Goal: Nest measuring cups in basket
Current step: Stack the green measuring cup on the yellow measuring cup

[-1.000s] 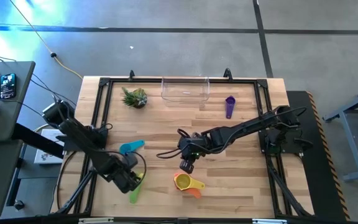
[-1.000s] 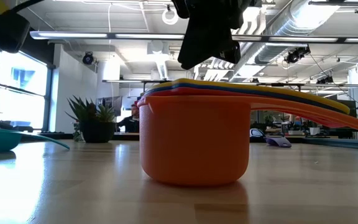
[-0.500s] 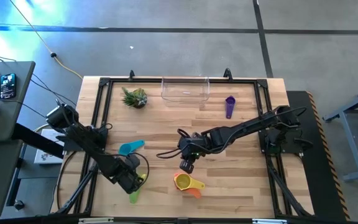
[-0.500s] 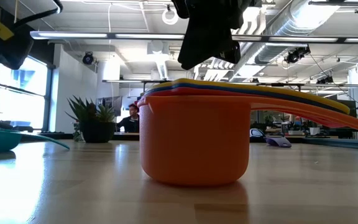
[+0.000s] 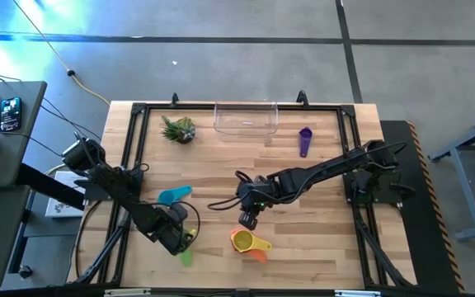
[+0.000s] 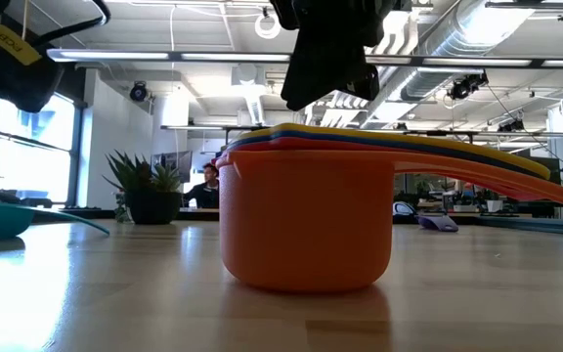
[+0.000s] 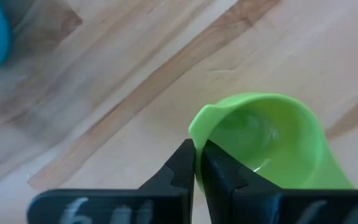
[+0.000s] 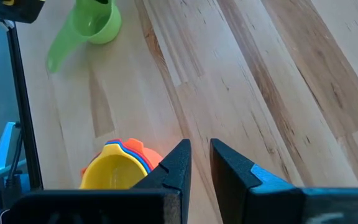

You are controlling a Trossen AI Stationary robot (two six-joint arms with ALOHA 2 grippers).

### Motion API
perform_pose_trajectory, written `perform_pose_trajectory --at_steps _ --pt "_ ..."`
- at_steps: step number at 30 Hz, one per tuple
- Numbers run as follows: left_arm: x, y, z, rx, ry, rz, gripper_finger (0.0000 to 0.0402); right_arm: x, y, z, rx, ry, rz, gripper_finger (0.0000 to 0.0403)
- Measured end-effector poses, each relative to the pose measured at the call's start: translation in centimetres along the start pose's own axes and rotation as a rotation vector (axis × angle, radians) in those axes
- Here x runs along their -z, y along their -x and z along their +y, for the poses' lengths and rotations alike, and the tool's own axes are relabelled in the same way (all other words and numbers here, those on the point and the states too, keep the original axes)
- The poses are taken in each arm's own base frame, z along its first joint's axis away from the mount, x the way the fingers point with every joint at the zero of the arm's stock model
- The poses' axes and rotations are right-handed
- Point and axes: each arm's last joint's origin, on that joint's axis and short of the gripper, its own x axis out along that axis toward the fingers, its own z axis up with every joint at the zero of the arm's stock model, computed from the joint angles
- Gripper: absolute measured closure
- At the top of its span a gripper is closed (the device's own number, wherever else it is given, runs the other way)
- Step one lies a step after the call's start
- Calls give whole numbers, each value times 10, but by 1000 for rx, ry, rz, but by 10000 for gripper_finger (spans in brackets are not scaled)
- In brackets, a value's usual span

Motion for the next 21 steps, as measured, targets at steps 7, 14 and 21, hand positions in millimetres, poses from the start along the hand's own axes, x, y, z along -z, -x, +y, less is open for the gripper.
perform_pose_trajectory --at_steps 7,14,21 --pt "-18 2 -7 47 51 0 397 1 1 -3 45 0 0 352" --pt "-55 14 -8 93 29 -38 394 -9 18 -6 102 -10 23 352" --pt "-96 31 5 136 62 -114 394 -26 39 -3 163 24 -17 352"
